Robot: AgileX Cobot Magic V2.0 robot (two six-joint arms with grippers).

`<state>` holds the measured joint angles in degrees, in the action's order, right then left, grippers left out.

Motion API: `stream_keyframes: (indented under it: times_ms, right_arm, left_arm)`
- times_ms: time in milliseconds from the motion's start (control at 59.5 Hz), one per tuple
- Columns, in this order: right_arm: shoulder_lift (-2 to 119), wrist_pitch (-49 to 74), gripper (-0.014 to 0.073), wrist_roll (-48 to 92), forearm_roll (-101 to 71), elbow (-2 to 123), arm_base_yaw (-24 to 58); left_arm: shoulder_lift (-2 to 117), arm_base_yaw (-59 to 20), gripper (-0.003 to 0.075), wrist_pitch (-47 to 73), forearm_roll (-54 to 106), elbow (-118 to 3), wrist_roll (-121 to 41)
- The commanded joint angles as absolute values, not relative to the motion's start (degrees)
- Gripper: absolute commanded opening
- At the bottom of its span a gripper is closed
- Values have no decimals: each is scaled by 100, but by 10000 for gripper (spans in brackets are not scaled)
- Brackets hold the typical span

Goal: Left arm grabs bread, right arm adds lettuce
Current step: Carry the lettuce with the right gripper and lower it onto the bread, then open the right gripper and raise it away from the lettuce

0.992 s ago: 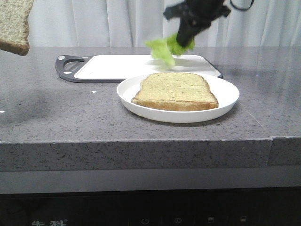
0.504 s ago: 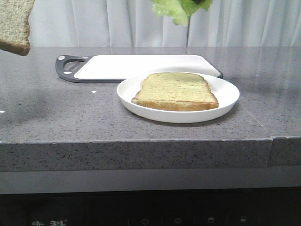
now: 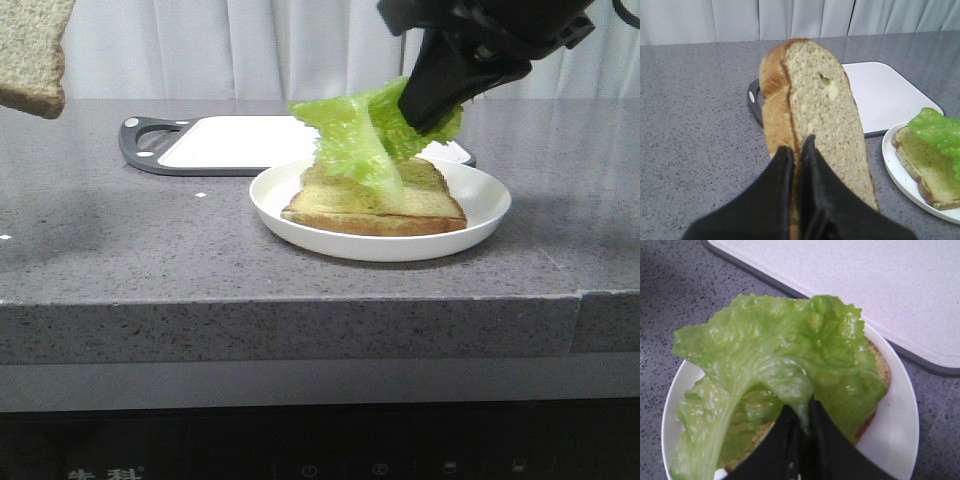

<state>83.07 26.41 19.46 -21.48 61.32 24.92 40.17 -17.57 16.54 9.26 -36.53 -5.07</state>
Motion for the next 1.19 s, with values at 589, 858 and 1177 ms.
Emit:
stream_keyframes:
  times_ms: [589,858,1177]
  right_arm:
    - [8398,2322,360,1966,-2276,6293,2490]
    - [8201,2269,402,1966,-2276,6303,2490]
    - [6771,2442,364,1988,-2231,6295,2465]
  left_arm:
    - [4000,-1736,-21,1220,987,-3820,-446]
    - [4000,-1736,-21,1220,987,-3820,-446]
    - [4010,-1736,-21,1246,1067,-3820,-446]
